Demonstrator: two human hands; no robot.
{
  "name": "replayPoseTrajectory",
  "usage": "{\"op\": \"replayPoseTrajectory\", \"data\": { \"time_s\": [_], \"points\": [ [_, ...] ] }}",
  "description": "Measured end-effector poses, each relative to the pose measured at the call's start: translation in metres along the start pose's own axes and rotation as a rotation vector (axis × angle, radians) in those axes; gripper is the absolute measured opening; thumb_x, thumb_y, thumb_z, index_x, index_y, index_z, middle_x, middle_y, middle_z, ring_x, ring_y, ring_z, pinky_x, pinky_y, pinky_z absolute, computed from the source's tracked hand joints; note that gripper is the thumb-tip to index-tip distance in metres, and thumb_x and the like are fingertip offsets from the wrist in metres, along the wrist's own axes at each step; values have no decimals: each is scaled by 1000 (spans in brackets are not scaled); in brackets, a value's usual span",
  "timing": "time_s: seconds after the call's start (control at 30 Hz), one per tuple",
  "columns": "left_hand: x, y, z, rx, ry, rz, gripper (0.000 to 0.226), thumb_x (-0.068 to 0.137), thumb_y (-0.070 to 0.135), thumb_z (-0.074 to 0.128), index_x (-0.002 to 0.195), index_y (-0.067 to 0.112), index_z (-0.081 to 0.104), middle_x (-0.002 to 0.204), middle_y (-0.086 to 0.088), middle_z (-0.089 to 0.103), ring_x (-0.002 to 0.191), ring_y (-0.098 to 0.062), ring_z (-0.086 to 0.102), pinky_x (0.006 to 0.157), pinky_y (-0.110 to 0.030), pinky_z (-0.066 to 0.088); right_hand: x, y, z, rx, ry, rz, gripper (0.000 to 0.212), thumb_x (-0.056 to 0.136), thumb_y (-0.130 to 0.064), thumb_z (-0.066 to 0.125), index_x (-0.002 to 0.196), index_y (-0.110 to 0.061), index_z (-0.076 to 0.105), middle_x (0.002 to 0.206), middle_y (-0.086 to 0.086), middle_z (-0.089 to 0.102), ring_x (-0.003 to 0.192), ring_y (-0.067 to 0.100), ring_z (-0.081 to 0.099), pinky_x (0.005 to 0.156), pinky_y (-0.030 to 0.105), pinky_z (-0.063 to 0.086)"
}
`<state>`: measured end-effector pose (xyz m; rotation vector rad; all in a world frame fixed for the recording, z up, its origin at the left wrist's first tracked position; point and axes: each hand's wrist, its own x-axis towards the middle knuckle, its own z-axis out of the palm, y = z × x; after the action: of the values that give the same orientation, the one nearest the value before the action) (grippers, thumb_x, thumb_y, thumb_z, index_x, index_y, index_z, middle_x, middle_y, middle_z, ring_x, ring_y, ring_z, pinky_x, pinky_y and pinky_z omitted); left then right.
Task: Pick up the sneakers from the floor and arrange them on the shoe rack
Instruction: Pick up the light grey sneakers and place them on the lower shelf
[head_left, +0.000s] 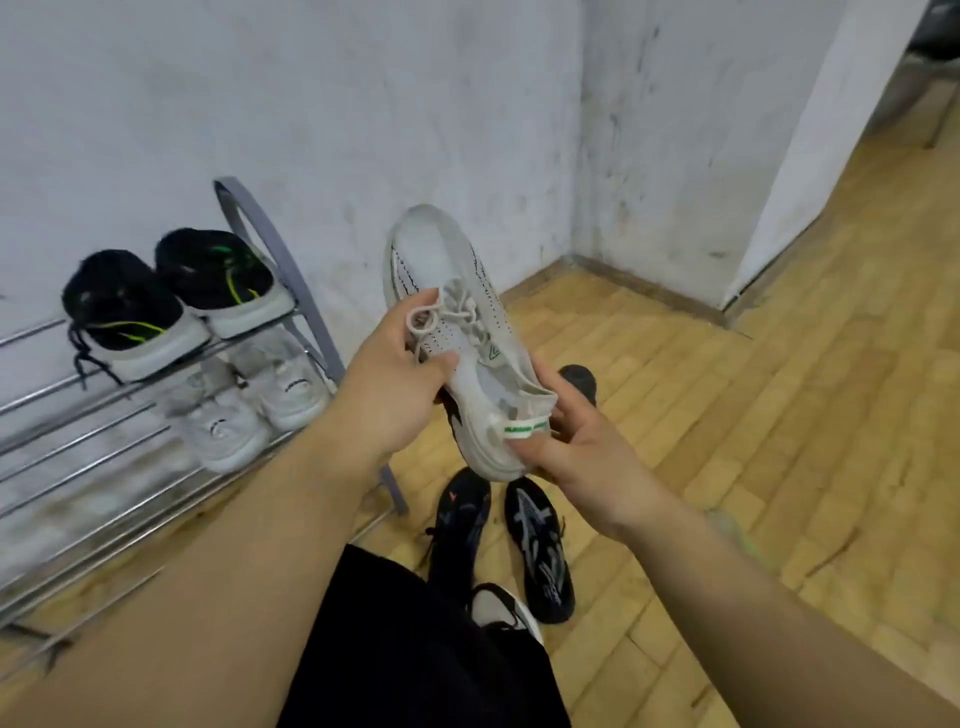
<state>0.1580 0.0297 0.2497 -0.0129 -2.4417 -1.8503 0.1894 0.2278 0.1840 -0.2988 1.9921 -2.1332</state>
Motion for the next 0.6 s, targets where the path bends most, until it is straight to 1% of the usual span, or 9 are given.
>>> {"op": "replayPoseTrajectory", "data": {
  "time_s": [0.1,0.13,0.2,0.3,0.4,0.47,0.53,0.57,0.6],
  "points": [
    [-24,32,-59,4,169,110,43,103,12,58,126,49,52,126,14,66,102,-3,71,88,-35,61,14,-57,41,-126,-179,-148,80,90,-20,78,154,-46,37,141,-24,59,132,-3,53,113,42,43],
    [-36,41,-80,2,219,141,43,104,12,57,127,47,51,126,13,66,99,-1,71,84,-31,61,20,-74,56,-158,-242,-183,81,90,-19,78,154,-46,37,140,-24,59,131,-2,54,112,41,45],
    [-63,58,-124,-6,311,173,45,103,9,58,128,47,52,119,20,69,99,-2,72,79,-28,61,31,-101,90,-215,-366,-229,83,88,-16,80,153,-47,39,139,-20,61,127,2,58,108,41,49],
    [-113,67,-185,0,431,171,51,100,4,61,120,51,55,112,28,69,102,-4,72,77,-30,62,45,-123,145,-305,-643,-249,88,86,-10,81,154,-45,37,143,-18,58,130,4,56,111,39,47],
    [-160,52,-229,119,511,99,57,94,2,69,122,51,55,120,25,64,96,-5,73,75,-30,63,48,-116,192,-461,-876,-235,93,87,-12,81,155,-49,30,152,-20,47,129,-3,54,108,29,49],
    [-186,25,-246,267,486,17,59,92,6,72,120,56,54,124,27,62,92,-7,74,75,-28,63,43,-88,207,-644,-983,-178,101,88,-20,81,156,-55,16,159,-14,37,123,-3,57,103,26,51],
    [-208,-9,-251,402,371,-91,57,94,12,72,125,56,52,125,32,60,96,-3,71,76,-20,60,33,-45,203,-972,-1123,-122,106,89,-32,79,155,-60,0,163,-12,33,119,-6,54,97,22,48],
    [-216,-26,-250,492,292,-146,57,95,15,70,132,54,51,129,31,58,106,-1,67,84,-19,57,29,-25,195,-1142,-1221,-66,108,89,-37,78,153,-62,-6,164,-10,32,118,-7,48,95,21,44],
    [-221,-41,-249,600,214,-189,60,96,17,68,140,51,48,136,30,55,118,-1,61,94,-21,52,25,-10,187,-1275,-1311,13,110,88,-42,78,151,-64,-10,164,-8,32,115,-7,45,93,23,42]
  ]
}}
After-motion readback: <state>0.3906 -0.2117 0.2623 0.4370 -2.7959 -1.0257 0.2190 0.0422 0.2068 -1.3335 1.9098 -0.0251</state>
